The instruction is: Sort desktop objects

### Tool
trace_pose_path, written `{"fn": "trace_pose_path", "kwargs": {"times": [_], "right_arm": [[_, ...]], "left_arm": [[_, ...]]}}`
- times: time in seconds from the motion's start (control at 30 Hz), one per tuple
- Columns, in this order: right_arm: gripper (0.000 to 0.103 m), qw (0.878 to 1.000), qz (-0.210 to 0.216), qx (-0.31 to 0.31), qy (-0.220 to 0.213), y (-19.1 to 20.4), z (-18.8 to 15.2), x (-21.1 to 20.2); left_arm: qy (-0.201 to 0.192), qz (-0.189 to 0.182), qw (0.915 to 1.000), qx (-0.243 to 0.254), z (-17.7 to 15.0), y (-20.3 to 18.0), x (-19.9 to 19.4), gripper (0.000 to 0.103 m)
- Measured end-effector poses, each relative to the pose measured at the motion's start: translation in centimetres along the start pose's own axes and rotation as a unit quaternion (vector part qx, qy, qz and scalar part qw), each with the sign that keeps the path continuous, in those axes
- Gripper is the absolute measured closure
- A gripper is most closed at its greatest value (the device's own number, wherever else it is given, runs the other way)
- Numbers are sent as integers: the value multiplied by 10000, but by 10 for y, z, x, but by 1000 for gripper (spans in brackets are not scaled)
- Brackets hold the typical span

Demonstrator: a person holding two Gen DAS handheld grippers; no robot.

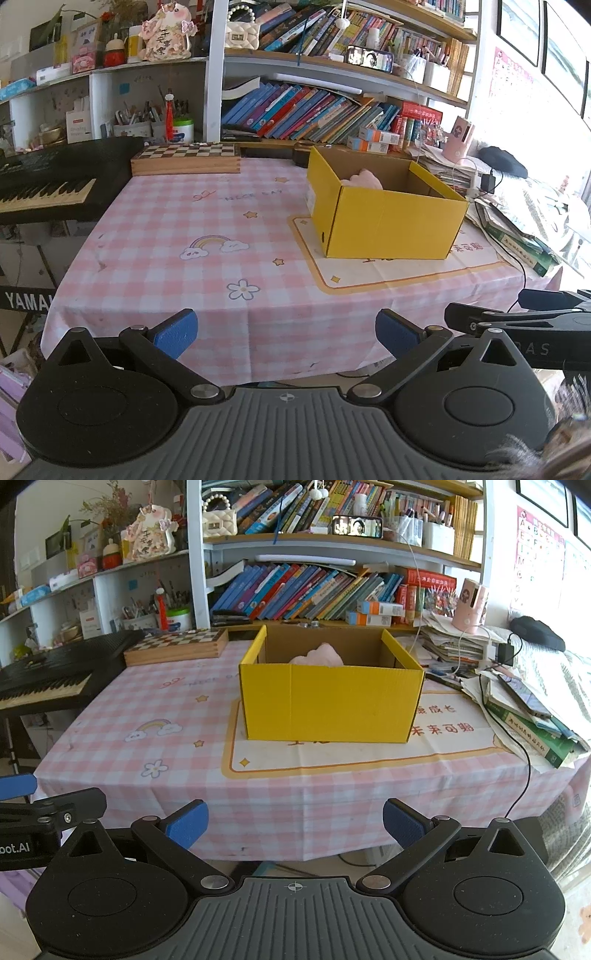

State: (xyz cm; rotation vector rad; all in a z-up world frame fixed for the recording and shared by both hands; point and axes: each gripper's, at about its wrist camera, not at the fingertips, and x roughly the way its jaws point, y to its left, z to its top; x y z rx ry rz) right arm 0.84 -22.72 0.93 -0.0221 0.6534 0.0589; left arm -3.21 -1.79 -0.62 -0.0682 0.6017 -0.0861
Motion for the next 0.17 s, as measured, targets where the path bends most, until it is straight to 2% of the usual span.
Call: {"fn": "trace_pose_path", "kwargs": {"times": [0.17], "right_arm": [[1,10000,-11,-4,14,3,-2,0]], "left_arm": [[-42,16,10000,11,1,-1,0,0]]}}
